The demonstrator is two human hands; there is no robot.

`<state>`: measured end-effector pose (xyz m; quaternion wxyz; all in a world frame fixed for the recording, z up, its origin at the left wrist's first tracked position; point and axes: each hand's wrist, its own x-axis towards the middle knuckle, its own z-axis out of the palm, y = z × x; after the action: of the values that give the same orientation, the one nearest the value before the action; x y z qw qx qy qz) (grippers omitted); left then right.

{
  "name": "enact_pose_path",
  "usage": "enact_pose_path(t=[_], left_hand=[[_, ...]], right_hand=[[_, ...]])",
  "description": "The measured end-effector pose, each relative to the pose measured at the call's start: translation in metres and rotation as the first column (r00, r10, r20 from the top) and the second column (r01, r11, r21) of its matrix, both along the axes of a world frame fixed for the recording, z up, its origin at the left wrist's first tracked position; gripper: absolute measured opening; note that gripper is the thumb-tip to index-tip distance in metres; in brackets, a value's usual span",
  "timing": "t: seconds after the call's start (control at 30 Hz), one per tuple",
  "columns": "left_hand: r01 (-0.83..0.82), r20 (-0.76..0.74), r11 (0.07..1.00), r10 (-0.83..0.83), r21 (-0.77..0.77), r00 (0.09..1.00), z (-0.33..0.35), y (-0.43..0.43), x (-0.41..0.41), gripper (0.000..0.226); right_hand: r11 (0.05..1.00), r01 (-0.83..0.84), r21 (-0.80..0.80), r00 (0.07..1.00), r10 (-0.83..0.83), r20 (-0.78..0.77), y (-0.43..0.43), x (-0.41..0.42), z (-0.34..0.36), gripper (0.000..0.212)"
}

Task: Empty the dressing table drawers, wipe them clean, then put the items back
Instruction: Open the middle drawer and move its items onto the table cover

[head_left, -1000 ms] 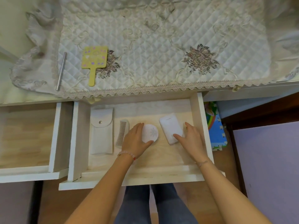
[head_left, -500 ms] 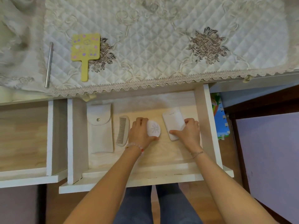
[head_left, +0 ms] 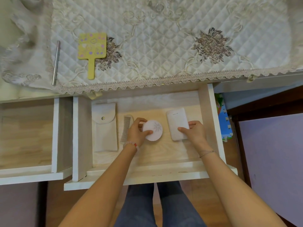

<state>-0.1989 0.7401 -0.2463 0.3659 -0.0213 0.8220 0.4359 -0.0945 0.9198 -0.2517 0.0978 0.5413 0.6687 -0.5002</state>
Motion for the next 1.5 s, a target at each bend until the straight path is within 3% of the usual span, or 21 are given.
enact_pose_path(t=[0.23, 0.57, 0.97, 1.5], left_hand=[[-0.240, 0.074, 0.959, 0.231, 0.152, 0.970, 0.038, -0.014, -0.009, 0.035], [-0.340, 0.072, 0.877, 0.336, 0.339, 0.939, 0.110, -0.021, -0.026, 0.032], [-0.342, 0.019, 0.859, 0.362, 0.381, 0.932, 0.144, 0.012, -0.118, 0.033], [-0.248, -0.128, 0.936, 0.285, 0.248, 0.950, 0.108, 0.069, -0.218, 0.032]], right_hand=[[0.975, 0.128, -0.179, 0.975, -0.157, -0.155, -0.002, 0.011, 0.032, 0.037], [0.940, 0.105, -0.324, 0.910, -0.222, -0.351, -0.006, 0.013, 0.110, 0.033], [0.975, 0.099, -0.199, 0.816, -0.194, -0.545, 0.017, -0.082, 0.145, 0.051], [0.986, 0.159, -0.057, 0.847, -0.166, -0.505, 0.050, -0.206, 0.105, 0.055]])
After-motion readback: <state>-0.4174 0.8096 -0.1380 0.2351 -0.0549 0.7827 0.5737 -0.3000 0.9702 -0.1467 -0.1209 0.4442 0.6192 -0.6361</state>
